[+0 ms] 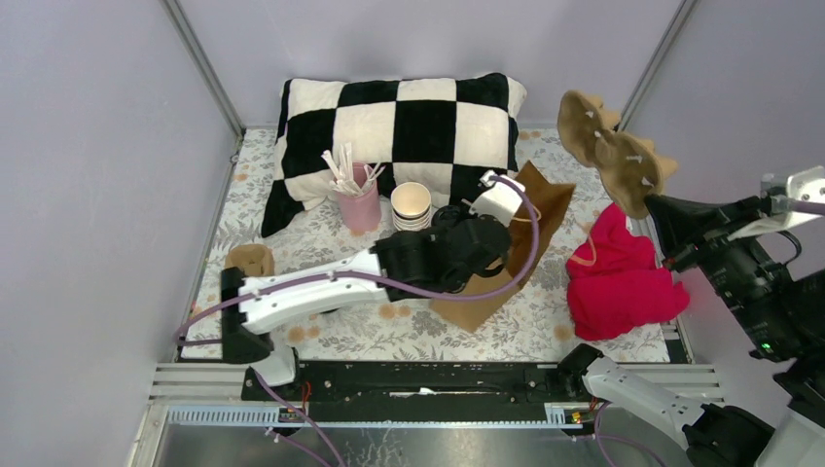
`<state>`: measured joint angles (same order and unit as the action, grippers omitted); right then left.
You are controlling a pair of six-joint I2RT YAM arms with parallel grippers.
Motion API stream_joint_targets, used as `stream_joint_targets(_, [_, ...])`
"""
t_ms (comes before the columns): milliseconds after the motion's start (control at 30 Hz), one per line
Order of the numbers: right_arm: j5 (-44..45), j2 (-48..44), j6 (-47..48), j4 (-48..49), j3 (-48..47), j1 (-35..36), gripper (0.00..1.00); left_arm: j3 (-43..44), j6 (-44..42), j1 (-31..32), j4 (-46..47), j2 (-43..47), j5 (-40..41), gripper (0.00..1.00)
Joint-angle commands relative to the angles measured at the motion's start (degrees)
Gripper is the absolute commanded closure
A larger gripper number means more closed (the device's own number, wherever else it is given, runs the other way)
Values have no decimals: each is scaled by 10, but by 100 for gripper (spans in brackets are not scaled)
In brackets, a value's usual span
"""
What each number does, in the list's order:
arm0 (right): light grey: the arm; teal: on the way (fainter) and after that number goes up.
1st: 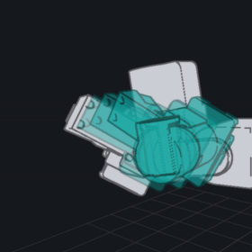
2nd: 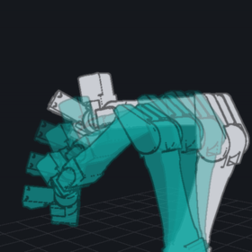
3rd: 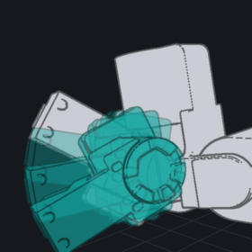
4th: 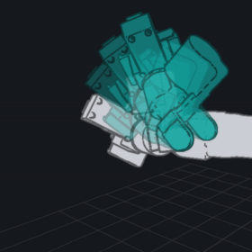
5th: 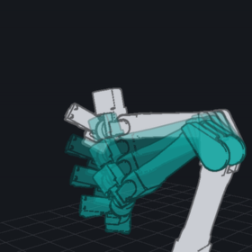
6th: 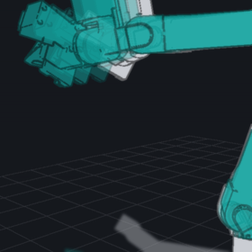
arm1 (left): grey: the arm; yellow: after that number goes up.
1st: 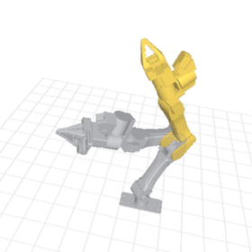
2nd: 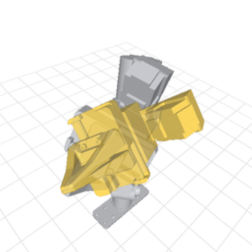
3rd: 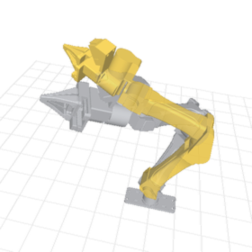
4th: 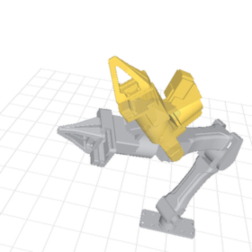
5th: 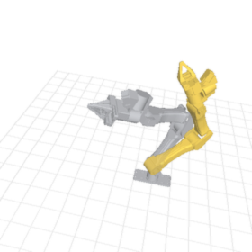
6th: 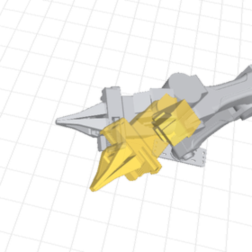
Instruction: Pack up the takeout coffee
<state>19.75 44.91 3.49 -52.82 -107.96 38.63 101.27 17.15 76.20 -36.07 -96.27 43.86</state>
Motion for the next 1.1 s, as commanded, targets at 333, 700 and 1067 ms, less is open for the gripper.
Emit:
stream_joint_targets(333, [-196,-8,-127,-274,-45,2,100,-176,-149,-1,131,195,-96,100])
stream_joint_targets(700, [-223,-6,-237,-316,-32,1,100,-234,-157,0,149,231,-119,100])
stream_joint_targets(1067, [-232,-20,-284,-310,28,1,100,-245,-167,0,206,257,-145,100])
